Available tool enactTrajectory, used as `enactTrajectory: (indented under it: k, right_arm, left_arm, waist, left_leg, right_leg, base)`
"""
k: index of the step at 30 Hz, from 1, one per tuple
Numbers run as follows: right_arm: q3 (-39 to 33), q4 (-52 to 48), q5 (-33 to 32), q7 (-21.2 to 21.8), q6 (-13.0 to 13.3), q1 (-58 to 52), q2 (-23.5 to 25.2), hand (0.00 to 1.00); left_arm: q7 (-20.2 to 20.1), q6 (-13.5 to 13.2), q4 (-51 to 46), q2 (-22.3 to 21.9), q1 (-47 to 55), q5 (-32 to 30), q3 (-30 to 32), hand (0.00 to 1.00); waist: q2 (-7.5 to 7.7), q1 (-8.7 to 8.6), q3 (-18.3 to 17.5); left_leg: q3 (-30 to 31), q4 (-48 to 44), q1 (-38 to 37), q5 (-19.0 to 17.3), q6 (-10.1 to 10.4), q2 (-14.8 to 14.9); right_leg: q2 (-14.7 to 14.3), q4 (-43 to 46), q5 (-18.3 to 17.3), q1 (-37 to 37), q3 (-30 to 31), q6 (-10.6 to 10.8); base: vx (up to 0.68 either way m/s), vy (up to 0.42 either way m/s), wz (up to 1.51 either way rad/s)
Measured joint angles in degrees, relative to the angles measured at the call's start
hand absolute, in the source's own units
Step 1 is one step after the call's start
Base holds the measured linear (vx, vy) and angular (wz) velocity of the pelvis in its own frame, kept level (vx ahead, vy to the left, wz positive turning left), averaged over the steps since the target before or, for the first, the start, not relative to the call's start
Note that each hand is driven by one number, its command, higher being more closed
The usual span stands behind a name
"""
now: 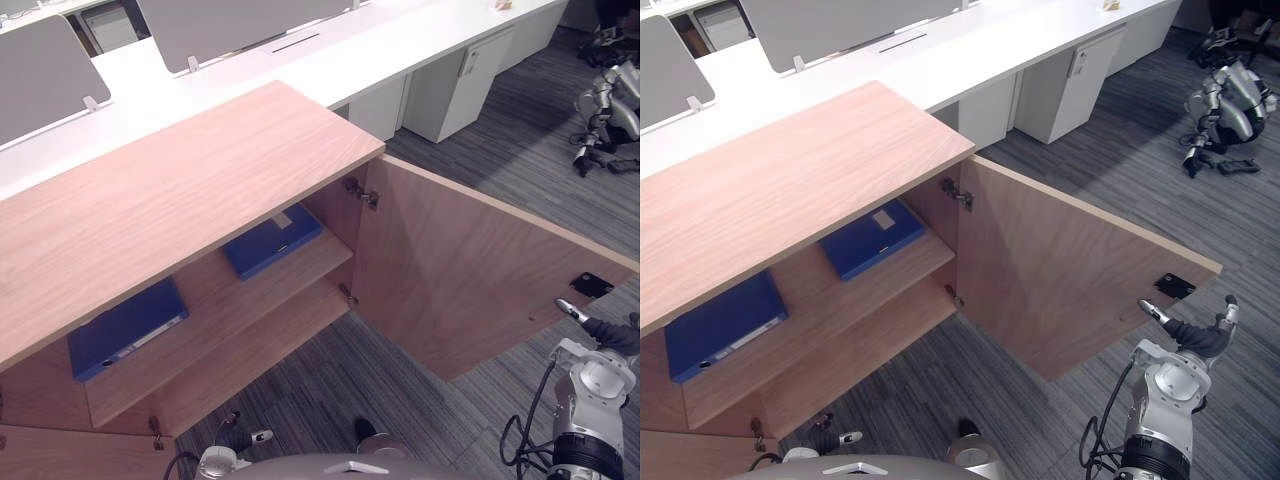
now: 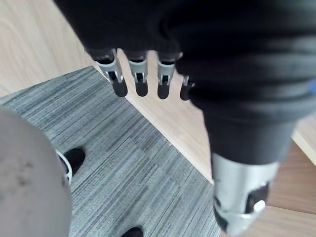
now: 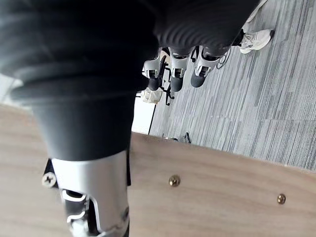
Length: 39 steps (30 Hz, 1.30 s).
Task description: Walk over to the cabinet, pick up the folder, carry it to the office cabinet, place the folder inside the office cabinet, then close the office cabinet door
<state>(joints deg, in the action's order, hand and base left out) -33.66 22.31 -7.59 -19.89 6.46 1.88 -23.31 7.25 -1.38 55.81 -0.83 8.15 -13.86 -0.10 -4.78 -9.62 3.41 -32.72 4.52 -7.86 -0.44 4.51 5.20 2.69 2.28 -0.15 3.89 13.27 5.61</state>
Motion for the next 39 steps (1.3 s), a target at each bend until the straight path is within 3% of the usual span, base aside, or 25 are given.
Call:
enactTrajectory:
  k: [13,17,24,27,33,39]
  right_arm:
    - [6.6,3.9,0.1,3.2,-0.1,1.4,-4.2,0.0]
    - [5.2,2.1,0.1,2.8,-0.2,-2.4,-3.5,0.0]
    - [4.4,-8.5,0.3,1.9,-0.2,-9.5,3.8,0.0]
    - [5.9,-13.7,0.9,1.9,-0.4,-13.4,7.4,0.0]
    - [15.0,-25.5,1.9,3.6,-0.5,-24.1,13.2,0.0]
    - [23.5,-32.0,3.8,5.9,-0.5,-30.2,14.2,0.0]
  left_arm:
    - [0.0,0.0,0.7,2.7,-0.1,-1.8,-2.3,0.0]
    - [0.0,0.0,1.4,3.0,-0.7,-3.3,-2.3,0.0]
    - [-0.1,0.1,1.3,3.1,-1.2,-3.3,-2.3,0.0]
    - [0.0,0.1,1.3,3.4,-1.5,-3.3,-2.3,0.0]
    - [0.0,0.2,3.3,4.9,-1.9,-4.5,-2.3,0.0]
    - [0.1,0.3,6.1,6.0,-3.5,-5.0,-4.2,0.0]
  waist:
    - [-0.04,-0.8,0.0]
    - [0.16,-1.73,0.1]
    - [0.53,-1.76,0.3]
    - [1.53,-1.73,0.6]
    - [3.59,-2.05,0.2]
    - [4.55,-2.96,0.2]
  left_leg:
    - [3.2,0.0,1.0,0.2,-0.7,-0.8]
    - [7.5,0.0,2.9,1.2,-1.7,-0.8]
    - [9.0,0.0,3.2,1.9,-2.0,-0.7]
    - [9.3,0.0,3.2,1.7,-1.6,-0.7]
    - [9.1,0.0,3.4,1.4,-1.4,-0.6]
    - [7.6,0.0,2.4,1.1,-1.3,-0.2]
  right_leg:
    - [1.2,-2.3,0.8,-0.8,-2.0,0.4]
    - [1.9,-2.9,0.9,-1.8,-6.6,0.4]
    - [1.9,-2.2,0.9,-1.8,-7.7,0.4]
    - [1.9,-2.5,0.5,-1.6,-7.7,0.0]
    - [1.4,-2.7,1.6,0.0,-6.3,-0.5]
    - [0.2,-2.6,3.3,0.6,-3.2,-0.5]
  base:
    - [-0.02,-0.008,0.08]
    - [-0.02,-0.028,0.49]
    - [-0.03,-0.017,0.11]
    - [-0.07,-0.013,-0.04]
    - [-0.03,-0.012,-0.26]
    - [-0.01,-0.014,-0.3]
